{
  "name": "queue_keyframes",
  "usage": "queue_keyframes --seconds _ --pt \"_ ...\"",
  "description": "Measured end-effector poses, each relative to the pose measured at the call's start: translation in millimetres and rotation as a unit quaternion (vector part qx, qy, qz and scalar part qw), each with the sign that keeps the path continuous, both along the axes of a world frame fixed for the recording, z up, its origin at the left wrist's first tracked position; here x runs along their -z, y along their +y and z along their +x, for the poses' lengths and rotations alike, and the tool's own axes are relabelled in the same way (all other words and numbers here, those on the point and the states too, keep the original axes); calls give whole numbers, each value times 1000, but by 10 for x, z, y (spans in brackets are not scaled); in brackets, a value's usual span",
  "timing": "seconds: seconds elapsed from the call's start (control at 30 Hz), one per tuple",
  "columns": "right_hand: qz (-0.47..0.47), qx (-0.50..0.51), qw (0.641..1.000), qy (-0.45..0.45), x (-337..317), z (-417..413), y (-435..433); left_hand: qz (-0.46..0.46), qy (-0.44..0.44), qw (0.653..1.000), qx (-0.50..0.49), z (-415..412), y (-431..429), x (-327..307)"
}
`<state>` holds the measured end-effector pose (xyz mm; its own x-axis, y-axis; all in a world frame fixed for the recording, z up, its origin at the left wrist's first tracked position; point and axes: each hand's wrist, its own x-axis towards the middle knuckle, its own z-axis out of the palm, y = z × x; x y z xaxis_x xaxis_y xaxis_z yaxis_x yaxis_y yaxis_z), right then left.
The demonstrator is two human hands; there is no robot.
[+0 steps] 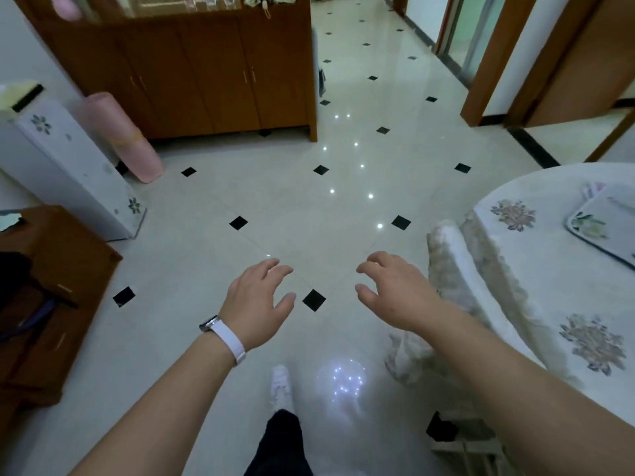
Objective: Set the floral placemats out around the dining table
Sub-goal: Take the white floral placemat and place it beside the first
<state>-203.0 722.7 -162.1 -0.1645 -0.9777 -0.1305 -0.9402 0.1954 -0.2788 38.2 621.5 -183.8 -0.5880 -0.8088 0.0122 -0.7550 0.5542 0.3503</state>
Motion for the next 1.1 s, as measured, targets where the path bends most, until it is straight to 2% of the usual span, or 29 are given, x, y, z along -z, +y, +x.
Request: queue_keyframes --seconds 0.23,0.47,0.63,0.87,1.1 --pt "6 68 998 12 34 -148 -1397 9 27 997 75 -327 -1736 179" --pt "-5 116 992 39 -263 -372 -2483 2 39 987 156 -829 -3171 0" --pt "1 191 981 37 -284 -754 -2743 -9 46 974 221 -1415 -3715 -69" --pt "-25 293 956 -18 -212 -1588 -3031 -13 74 952 298 -2502 -4214 -14" --pt "-33 332 941 -59 61 -2793 -3496 -17 17 946 323 -3807 -4795 31"
